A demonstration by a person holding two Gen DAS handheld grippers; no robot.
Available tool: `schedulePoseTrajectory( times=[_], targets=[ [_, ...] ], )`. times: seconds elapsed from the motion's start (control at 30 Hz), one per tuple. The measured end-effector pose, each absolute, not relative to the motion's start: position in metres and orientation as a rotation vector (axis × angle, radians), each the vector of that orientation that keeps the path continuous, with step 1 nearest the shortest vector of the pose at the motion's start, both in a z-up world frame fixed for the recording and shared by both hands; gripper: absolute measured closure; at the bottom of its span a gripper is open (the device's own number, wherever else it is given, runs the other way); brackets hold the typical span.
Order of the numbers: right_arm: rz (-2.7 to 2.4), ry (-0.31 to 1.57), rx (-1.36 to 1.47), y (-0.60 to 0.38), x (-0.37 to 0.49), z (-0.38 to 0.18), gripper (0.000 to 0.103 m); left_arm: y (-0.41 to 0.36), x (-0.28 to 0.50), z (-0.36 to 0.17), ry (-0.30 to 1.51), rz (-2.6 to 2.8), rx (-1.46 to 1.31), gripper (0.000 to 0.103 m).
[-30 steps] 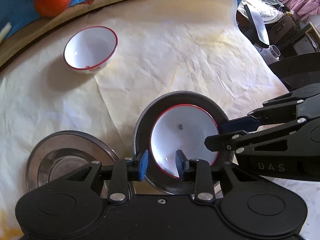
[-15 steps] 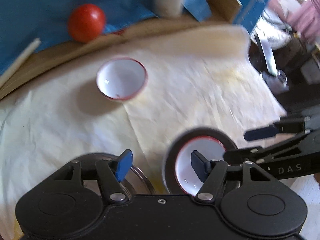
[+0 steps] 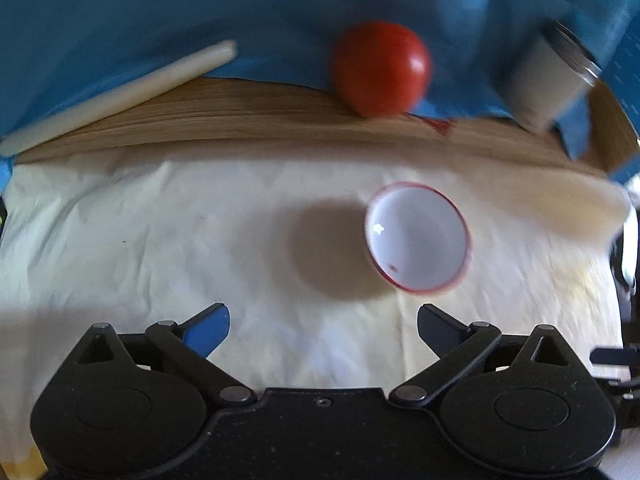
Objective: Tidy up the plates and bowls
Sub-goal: 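Close the left gripper on the second white bowl rim while the right gripper grips it too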
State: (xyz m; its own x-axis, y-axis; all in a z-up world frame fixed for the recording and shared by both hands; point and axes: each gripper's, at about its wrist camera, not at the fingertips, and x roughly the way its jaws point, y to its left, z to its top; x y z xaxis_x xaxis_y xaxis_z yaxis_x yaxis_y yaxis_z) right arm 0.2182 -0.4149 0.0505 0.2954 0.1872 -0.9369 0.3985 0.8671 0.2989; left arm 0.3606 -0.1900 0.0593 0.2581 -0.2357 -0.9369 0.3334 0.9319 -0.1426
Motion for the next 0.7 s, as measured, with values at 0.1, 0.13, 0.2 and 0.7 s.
schedulePoseTrajectory(
  times=[0.1,0.13,0.2,0.7],
  targets=[
    [-0.163,1.274,0.544,-0.417,0.231,0.048,0.001,-0.185,0.375,0.053,1.257,-0.356,0.043,0.003],
    [-0.163,1.274,0.544,-0.418,0.236,0.047,0.001,-0.185,0.377,0.052,1.258,-0.351,0.03,0.003],
    [-0.166,1.277,0.543,-0.419,0.246,0.045,0.001,-0.184,0.385,0.048,1.258,-0.344,0.005,0.003],
    [-0.175,1.241,0.484,-0.412,0.315,0.036,0.001,-0.21,0.411,0.025,1.282,-0.385,-0.016,0.002]
  ],
)
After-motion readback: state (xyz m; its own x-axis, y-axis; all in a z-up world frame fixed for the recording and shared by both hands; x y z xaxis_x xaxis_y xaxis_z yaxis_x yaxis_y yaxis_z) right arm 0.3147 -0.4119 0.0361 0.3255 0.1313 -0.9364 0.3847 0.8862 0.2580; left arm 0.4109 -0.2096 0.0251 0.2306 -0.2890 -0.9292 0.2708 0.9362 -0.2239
